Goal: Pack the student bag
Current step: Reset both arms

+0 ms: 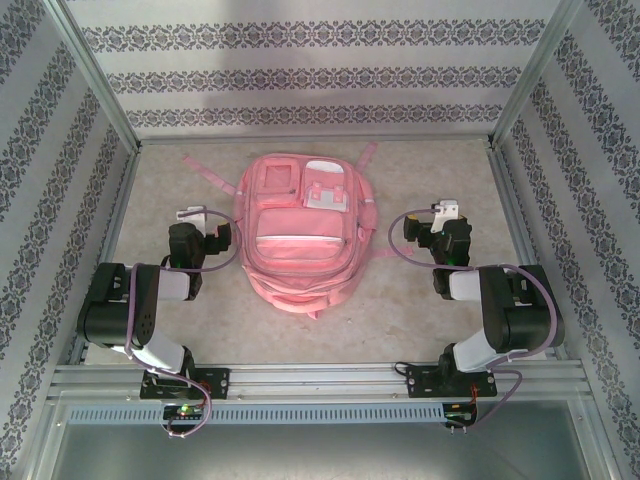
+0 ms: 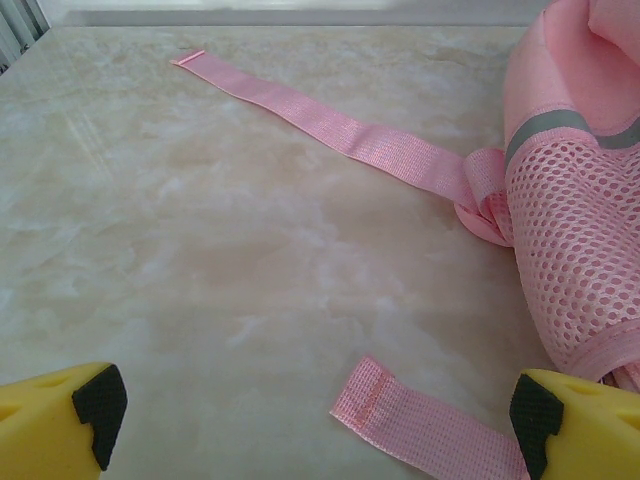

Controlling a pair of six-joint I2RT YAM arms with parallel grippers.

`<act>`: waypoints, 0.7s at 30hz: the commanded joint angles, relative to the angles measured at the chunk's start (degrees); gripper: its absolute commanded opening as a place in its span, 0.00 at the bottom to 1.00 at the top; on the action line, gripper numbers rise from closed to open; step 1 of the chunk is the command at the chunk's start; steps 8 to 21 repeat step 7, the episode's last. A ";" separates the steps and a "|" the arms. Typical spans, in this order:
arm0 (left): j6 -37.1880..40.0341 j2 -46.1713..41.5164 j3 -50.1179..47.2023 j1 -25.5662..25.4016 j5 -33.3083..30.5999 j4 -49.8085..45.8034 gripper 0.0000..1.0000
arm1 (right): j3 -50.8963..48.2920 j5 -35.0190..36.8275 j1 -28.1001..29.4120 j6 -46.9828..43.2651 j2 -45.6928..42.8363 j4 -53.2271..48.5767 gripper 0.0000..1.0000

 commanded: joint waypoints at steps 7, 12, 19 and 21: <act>0.81 -0.17 0.40 -0.43 -0.65 0.48 0.99 | 0.13 0.75 0.45 -0.29 -0.83 0.13 0.98; 0.81 -0.17 0.40 -0.43 -0.65 0.48 0.99 | 0.13 0.75 0.45 -0.29 -0.83 0.13 0.98; 0.81 -0.17 0.40 -0.43 -0.65 0.48 0.99 | 0.13 0.75 0.45 -0.29 -0.83 0.13 0.98; 0.81 -0.17 0.40 -0.43 -0.65 0.48 0.99 | 0.13 0.75 0.45 -0.29 -0.83 0.13 0.98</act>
